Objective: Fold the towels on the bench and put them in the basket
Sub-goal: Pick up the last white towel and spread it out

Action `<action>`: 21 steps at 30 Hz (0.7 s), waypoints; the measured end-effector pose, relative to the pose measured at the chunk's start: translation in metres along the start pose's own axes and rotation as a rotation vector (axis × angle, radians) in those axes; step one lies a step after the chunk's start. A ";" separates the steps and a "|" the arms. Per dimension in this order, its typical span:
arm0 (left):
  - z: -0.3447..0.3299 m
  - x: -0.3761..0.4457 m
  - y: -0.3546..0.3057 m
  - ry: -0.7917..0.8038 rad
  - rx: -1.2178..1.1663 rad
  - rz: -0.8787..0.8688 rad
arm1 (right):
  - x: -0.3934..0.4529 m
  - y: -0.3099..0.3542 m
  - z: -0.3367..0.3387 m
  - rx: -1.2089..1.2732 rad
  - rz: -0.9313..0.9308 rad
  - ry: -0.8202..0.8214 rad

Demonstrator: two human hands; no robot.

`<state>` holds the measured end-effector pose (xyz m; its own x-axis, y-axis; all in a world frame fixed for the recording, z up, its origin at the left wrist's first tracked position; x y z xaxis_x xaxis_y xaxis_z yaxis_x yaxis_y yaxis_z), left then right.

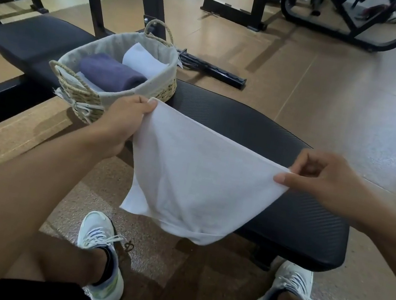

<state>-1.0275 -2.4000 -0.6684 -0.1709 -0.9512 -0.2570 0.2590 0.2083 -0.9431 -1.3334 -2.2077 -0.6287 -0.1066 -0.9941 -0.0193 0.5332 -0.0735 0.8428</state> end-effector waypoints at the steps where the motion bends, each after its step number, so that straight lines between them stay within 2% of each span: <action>1: -0.002 -0.001 -0.001 0.012 -0.011 -0.005 | 0.001 -0.002 0.001 0.010 -0.012 -0.013; 3: -0.007 -0.005 -0.007 0.072 -0.046 -0.023 | 0.001 -0.006 0.005 0.036 -0.074 -0.036; 5: -0.011 -0.013 -0.016 0.252 -0.041 -0.047 | 0.000 -0.009 0.007 -0.052 -0.136 0.030; 7: -0.020 -0.030 -0.015 0.582 0.015 0.012 | -0.006 -0.011 0.001 -0.196 -0.160 0.254; 9: -0.029 -0.058 0.003 0.921 0.225 0.145 | -0.026 -0.004 -0.021 -0.223 -0.133 0.605; 10: -0.033 -0.069 0.015 1.019 0.357 0.188 | -0.035 0.000 -0.030 -0.185 -0.120 0.726; 11: -0.035 -0.075 0.022 1.038 0.452 0.196 | -0.041 0.004 -0.034 -0.125 -0.117 0.774; 12: -0.037 -0.070 0.026 0.961 0.482 0.169 | -0.039 0.006 -0.033 -0.070 -0.113 0.732; 13: -0.036 -0.058 0.024 0.799 0.471 0.113 | -0.030 0.004 -0.027 -0.054 -0.087 0.616; 15: -0.024 -0.031 0.014 0.433 0.386 -0.004 | -0.008 -0.011 -0.002 -0.173 -0.073 0.285; 16: -0.018 -0.023 0.011 0.319 0.345 -0.034 | -0.001 -0.019 0.009 -0.240 -0.090 0.150; 18: -0.015 -0.018 0.008 0.222 0.318 -0.064 | 0.005 -0.026 0.018 -0.251 -0.099 -0.031; 21: -0.013 -0.016 -0.004 0.109 0.362 -0.164 | 0.009 -0.016 0.023 -0.188 -0.059 -0.164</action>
<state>-1.0379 -2.3823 -0.6632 -0.3319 -0.9315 -0.1486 0.5341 -0.0557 -0.8436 -1.3624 -2.2136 -0.6301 -0.2691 -0.9625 0.0351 0.6670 -0.1599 0.7277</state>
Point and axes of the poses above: each hand's wrist, its own x-axis towards the middle knuckle, its own z-axis out of the back of the hand, y = z × x, the point moved 8 cm from there along x, towards the middle knuckle, and after that the axes turned 3 degrees about z, right-handed, at the moved point
